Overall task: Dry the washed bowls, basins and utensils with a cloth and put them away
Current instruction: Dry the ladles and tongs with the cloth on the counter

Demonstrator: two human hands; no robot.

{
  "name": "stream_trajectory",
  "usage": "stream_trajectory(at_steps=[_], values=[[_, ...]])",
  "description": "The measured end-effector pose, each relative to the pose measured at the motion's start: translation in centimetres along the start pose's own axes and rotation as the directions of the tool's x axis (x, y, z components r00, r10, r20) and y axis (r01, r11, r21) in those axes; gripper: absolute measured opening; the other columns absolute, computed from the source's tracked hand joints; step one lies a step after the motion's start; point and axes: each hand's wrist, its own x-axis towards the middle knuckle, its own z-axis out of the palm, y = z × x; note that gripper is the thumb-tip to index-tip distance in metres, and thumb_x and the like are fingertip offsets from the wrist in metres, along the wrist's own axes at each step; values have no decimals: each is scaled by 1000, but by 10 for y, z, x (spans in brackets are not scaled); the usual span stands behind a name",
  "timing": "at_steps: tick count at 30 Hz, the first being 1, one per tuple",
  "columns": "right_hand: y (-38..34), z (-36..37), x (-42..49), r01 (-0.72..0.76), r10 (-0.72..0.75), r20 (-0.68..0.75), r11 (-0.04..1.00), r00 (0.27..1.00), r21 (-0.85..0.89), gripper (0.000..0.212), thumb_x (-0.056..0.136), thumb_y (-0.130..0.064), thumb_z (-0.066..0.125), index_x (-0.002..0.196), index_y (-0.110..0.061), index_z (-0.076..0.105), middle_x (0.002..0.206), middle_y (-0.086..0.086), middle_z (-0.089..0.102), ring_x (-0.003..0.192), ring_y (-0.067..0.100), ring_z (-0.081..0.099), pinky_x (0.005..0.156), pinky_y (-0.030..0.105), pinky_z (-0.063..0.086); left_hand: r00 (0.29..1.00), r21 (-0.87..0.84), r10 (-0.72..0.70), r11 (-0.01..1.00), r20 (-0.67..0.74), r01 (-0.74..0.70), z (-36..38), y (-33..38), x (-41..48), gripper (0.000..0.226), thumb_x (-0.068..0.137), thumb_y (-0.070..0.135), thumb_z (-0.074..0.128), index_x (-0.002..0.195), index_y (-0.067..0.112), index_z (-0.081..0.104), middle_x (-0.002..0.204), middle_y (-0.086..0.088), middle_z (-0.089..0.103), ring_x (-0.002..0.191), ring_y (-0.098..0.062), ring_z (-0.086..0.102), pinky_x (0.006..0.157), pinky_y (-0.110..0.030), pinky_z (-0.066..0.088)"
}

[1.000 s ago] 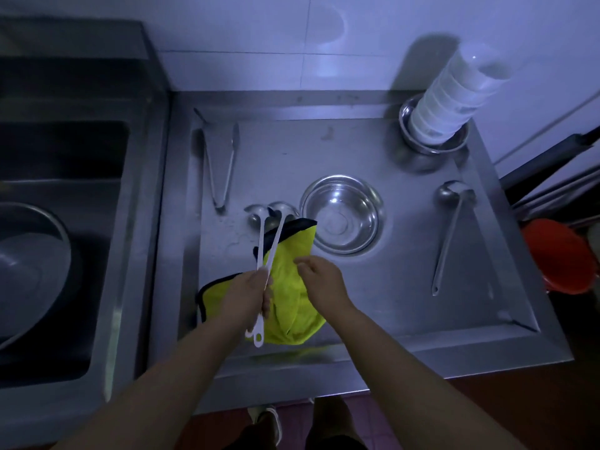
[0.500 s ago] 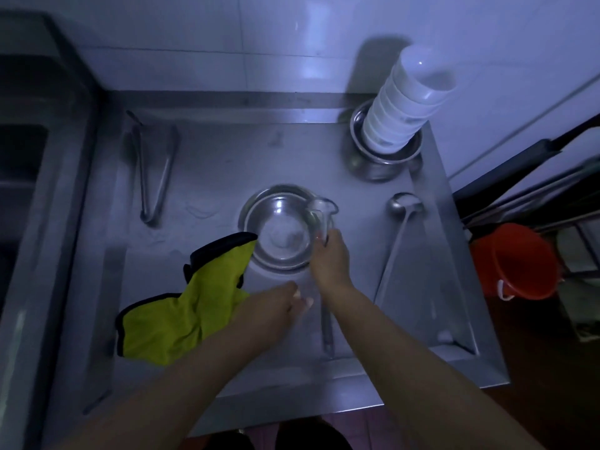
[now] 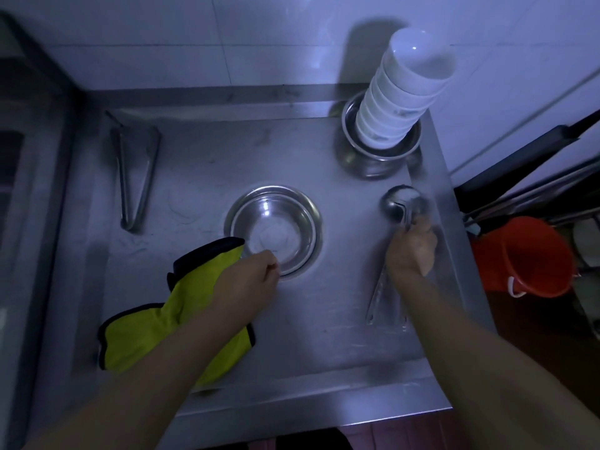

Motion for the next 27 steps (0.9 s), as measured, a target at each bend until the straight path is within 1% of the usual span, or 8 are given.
stream_trajectory(at_steps=[4,6,9,11,14,21,24,27], values=[[-8,11,-23,-4,-18,-180,993,983,-122,28,83,-12,54,105,5,53,108,30,53,100,43,49,82,48,35,993,-28,-69,997,-99,66,-23,-32,-8,11,92,19,51,85,16,59,79,2,63,68,-13,53,59,-27,34],[-23,22,-54,199,-221,-262,974,939,-106,29,70,-9,56,96,4,57,99,28,56,90,41,51,80,43,33,978,-19,-155,988,-139,154,-37,-55,-12,12,94,20,50,92,14,60,83,1,61,70,-15,51,59,-29,31],[-59,48,-143,561,-563,-36,812,826,158,20,77,-11,48,91,-6,61,93,19,60,85,37,55,79,40,41,957,-56,-219,976,-189,212,-56,-92,-20,12,95,20,49,98,14,59,80,0,58,68,-18,52,54,-29,33],[-81,68,-221,601,-687,196,715,700,358,25,85,-23,47,103,-14,62,104,18,64,97,36,59,88,47,48,947,-108,-237,970,-218,218,-69,-116,-29,10,94,17,50,97,14,59,78,1,59,70,-18,55,53,-26,35],[-97,107,-317,816,-785,429,554,446,165,73,84,-59,42,145,-21,36,150,22,31,141,41,20,113,60,11,945,-118,-232,971,-232,209,-90,-150,-45,9,93,16,52,97,14,59,83,2,60,76,-18,56,59,-29,40],[-108,136,-297,870,-770,413,472,485,-142,77,82,-66,48,145,-22,39,151,15,33,142,40,20,109,66,13,946,-51,-198,980,-258,191,-137,-226,-73,10,92,15,52,97,12,61,86,0,60,76,-17,53,65,-28,38],[-83,120,-269,814,-712,395,517,580,-264,74,86,-64,36,145,-20,38,151,17,33,140,40,23,111,62,13,942,-59,-200,980,-268,192,-156,-248,-85,7,92,15,52,91,15,59,81,2,57,72,-17,53,62,-28,35],[-45,98,-268,829,-698,447,476,559,-293,73,91,-65,20,148,-19,28,152,19,27,141,41,19,109,62,13,935,-38,-201,979,-291,198,-169,-268,-99,6,92,19,52,92,19,59,79,8,56,69,-13,51,61,-27,35]])
